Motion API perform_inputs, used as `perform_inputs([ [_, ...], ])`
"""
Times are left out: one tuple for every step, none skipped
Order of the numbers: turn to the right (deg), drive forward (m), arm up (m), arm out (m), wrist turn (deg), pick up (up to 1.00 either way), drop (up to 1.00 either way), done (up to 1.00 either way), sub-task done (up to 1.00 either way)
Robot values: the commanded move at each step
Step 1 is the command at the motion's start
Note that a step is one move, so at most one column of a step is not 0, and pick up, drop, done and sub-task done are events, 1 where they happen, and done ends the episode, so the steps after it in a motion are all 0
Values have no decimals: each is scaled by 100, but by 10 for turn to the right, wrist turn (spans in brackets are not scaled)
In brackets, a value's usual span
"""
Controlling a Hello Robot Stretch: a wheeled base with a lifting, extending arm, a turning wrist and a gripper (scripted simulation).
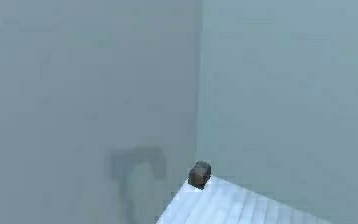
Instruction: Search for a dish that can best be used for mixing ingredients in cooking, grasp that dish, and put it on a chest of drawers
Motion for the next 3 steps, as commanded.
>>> perform_inputs([
  [450,0,0,0,0,0,0,0,0],
  [450,0,0,0,0,0,0,0,0],
  [450,0,0,0,0,0,0,0,0],
])
